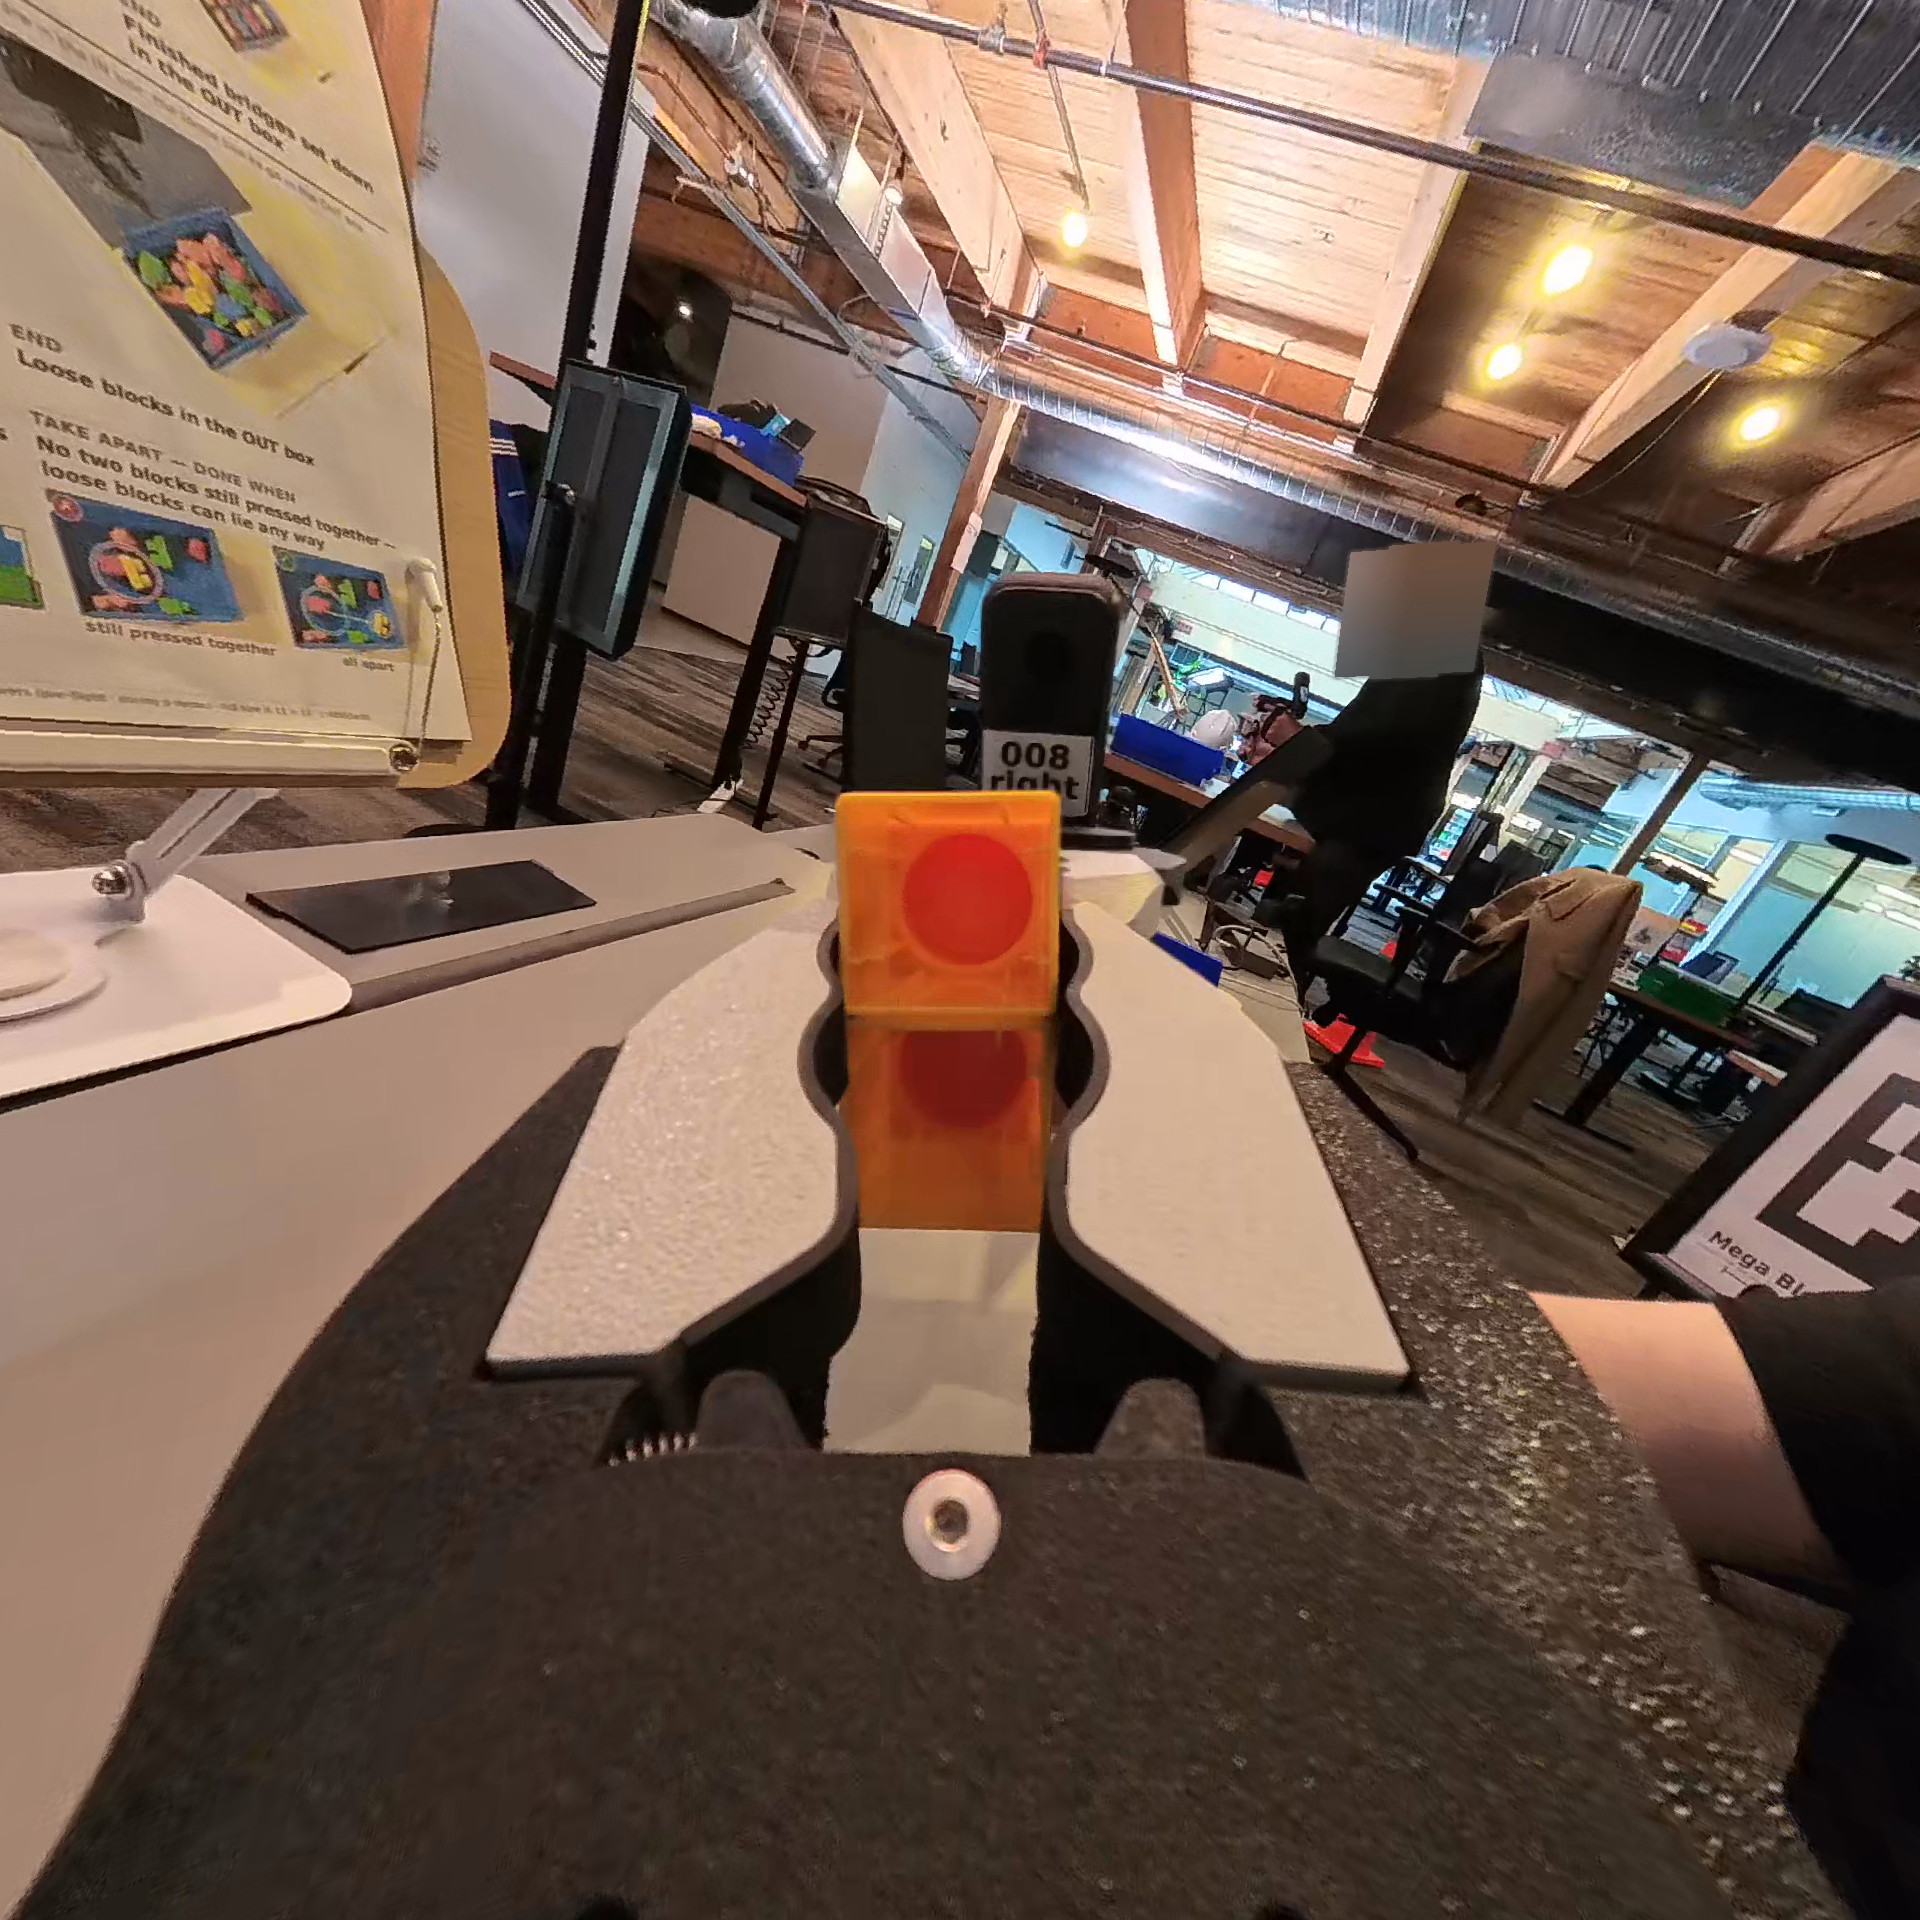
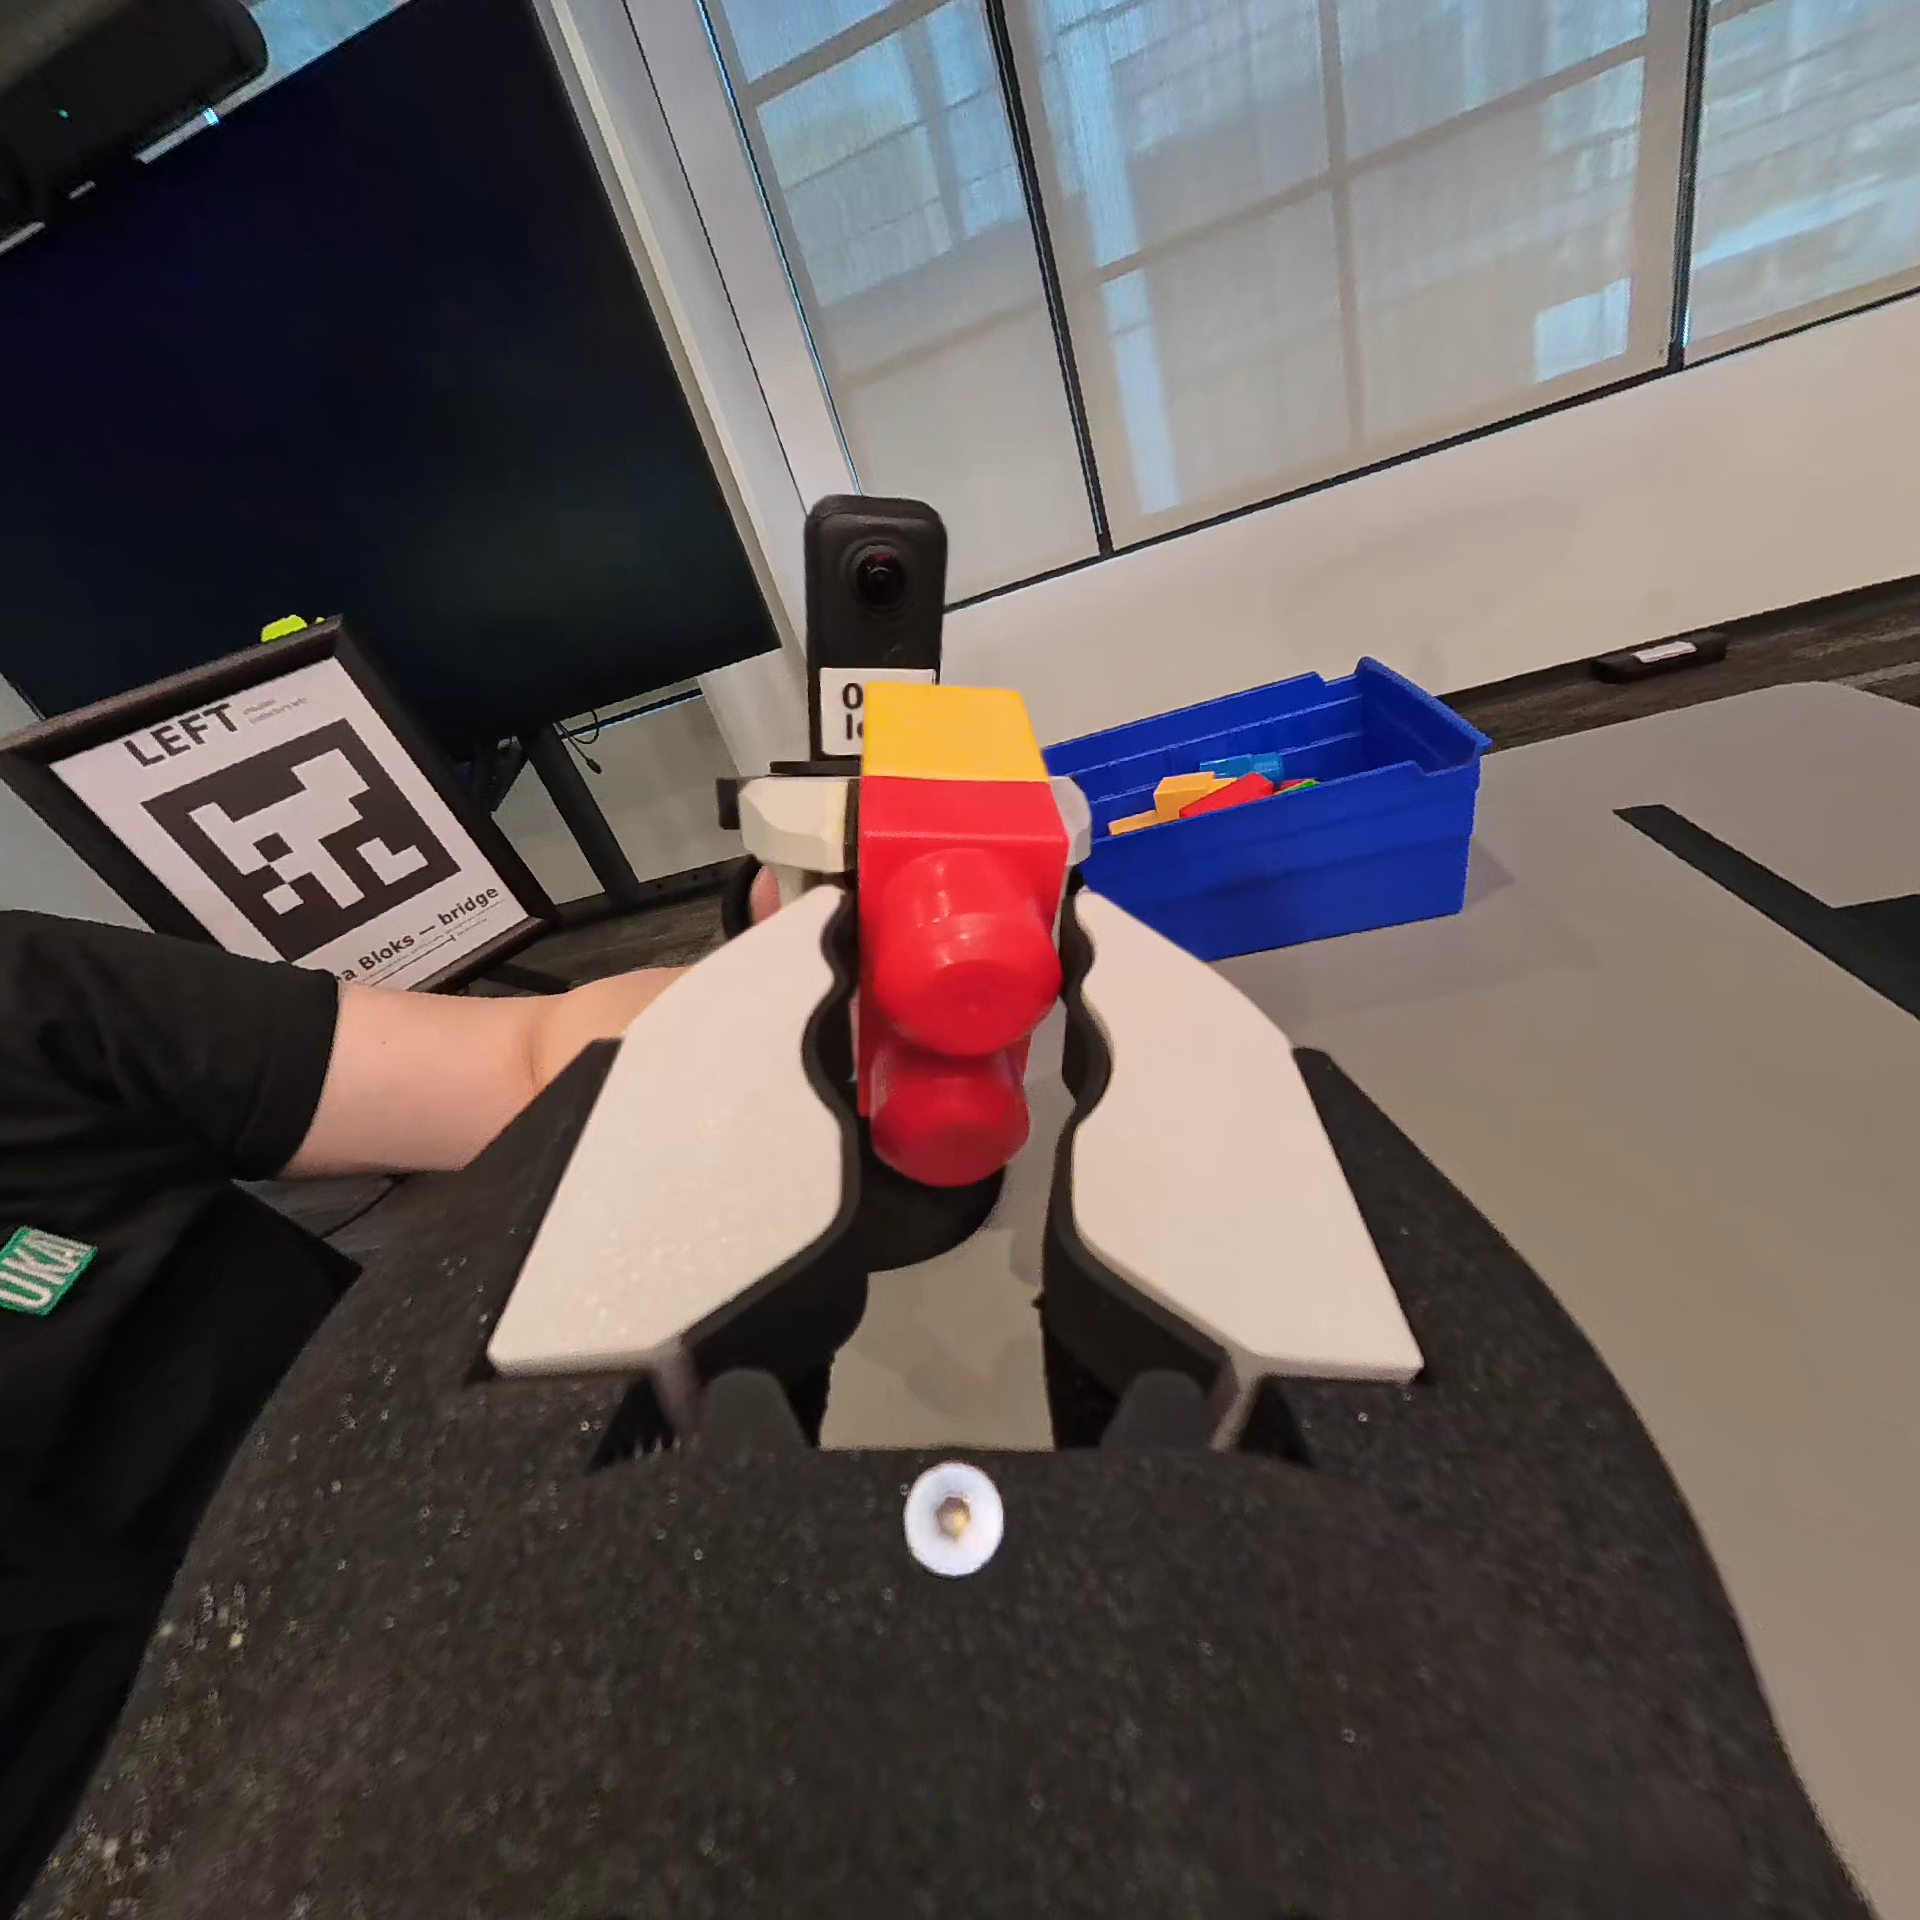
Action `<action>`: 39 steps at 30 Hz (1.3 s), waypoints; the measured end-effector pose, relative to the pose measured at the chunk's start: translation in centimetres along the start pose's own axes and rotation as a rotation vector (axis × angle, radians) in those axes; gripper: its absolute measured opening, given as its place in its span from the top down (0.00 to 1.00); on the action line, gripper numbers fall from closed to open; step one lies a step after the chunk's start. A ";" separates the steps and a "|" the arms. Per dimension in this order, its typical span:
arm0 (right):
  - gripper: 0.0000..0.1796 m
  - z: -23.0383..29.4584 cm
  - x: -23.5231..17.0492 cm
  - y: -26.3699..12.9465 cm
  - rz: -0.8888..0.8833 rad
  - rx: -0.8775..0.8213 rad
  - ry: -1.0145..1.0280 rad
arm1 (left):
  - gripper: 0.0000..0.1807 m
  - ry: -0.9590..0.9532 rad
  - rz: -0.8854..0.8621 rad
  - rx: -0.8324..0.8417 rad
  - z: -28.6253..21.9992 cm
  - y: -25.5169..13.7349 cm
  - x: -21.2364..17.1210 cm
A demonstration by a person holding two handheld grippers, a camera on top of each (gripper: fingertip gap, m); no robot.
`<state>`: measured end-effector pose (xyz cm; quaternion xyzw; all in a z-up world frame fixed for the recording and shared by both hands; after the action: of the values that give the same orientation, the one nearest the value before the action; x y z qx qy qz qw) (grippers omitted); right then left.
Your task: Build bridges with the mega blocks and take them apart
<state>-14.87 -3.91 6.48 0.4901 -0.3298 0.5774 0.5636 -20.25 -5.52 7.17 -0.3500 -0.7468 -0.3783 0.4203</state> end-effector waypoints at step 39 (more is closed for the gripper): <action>0.81 0.1 0.7 -0.8 -0.015 0.002 0.031 | 0.81 -0.018 0.086 -0.014 -0.2 -0.2 0.3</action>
<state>-14.01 -3.67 7.07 0.4840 -0.3169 0.5809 0.5725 -20.51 -5.75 7.45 -0.3883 -0.7320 -0.3620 0.4270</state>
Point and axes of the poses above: each gripper's, where its closed fingertips meet, y out along the fingers, x out of its top, z = x × y across the jaws, the point moved 3 cm from there along -y, back along the fingers, and after that the axes turned 5 degrees about -z, right-handed, at the moved point
